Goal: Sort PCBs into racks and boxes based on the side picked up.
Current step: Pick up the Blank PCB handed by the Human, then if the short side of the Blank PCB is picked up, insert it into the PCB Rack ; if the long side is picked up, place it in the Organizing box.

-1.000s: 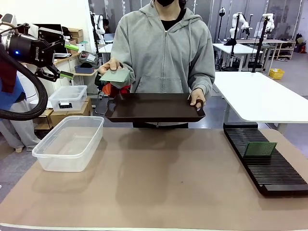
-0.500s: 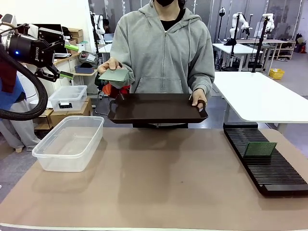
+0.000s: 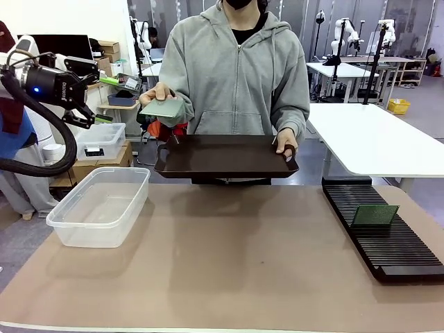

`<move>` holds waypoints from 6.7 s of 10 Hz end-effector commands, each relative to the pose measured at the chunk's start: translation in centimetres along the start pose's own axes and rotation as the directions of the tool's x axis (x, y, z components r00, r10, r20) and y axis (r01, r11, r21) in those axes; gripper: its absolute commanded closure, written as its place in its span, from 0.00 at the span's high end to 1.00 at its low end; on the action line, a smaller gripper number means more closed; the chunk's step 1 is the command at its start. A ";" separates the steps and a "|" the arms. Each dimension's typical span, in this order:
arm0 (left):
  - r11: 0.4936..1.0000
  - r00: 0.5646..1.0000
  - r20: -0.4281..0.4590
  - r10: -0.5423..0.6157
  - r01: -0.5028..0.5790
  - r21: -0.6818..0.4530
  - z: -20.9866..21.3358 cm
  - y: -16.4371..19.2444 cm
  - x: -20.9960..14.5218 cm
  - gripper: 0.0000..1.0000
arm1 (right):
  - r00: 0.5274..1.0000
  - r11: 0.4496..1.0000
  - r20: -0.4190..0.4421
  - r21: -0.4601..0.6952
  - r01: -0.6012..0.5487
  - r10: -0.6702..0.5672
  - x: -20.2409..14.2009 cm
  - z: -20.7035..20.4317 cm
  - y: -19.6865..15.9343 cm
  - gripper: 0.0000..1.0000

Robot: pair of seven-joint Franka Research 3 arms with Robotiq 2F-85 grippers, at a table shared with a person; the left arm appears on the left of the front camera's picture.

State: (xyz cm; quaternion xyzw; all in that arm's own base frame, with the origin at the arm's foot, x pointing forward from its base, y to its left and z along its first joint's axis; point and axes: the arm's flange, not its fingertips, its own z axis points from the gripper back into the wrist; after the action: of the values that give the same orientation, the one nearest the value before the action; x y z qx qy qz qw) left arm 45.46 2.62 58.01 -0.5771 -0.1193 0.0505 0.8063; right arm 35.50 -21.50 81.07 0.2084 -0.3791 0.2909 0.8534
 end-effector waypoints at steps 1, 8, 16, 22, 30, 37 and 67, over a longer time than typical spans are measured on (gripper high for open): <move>0.998 0.999 -0.054 -0.008 0.004 -0.070 -0.6 0.5 2.2 1.00 | 1.000 1.000 0.006 0.013 0.002 -0.002 -0.1 0.0 0.2 1.00; 0.990 0.986 -0.167 -0.019 -0.004 -0.138 -4.9 0.7 4.8 1.00 | 1.000 1.000 0.006 0.013 0.002 -0.002 -0.1 0.0 0.2 1.00; 0.985 0.973 -0.227 -0.041 0.001 -0.175 -8.0 -0.4 4.9 1.00 | 1.000 1.000 0.006 0.013 0.002 -0.002 -0.1 0.0 0.2 1.00; 0.989 0.967 -0.252 -0.043 0.006 -0.146 -8.0 0.4 5.0 0.28 | 1.000 1.000 0.006 0.013 0.002 -0.002 -0.1 0.0 0.2 1.00; 0.988 0.964 -0.263 -0.037 -0.004 -0.155 -7.9 0.6 5.0 0.00 | 1.000 1.000 0.006 0.013 0.002 -0.002 -0.1 0.0 0.2 1.00; 0.990 0.969 -0.247 -0.014 -0.022 -0.141 -8.2 0.3 4.8 0.00 | 1.000 1.000 0.006 0.013 0.002 -0.002 -0.1 0.0 0.2 1.00; 0.996 0.955 -0.284 -0.083 0.085 -0.005 -6.4 0.3 5.1 0.03 | 1.000 1.000 0.006 0.013 0.002 -0.002 -0.1 0.0 0.2 1.00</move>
State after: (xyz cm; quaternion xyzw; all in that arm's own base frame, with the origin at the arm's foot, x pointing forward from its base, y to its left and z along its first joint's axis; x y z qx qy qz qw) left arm 51.98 -3.19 56.00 -0.6025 -0.0170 -0.0417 0.7968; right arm 35.50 -21.50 81.08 0.2084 -0.3791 0.2910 0.8533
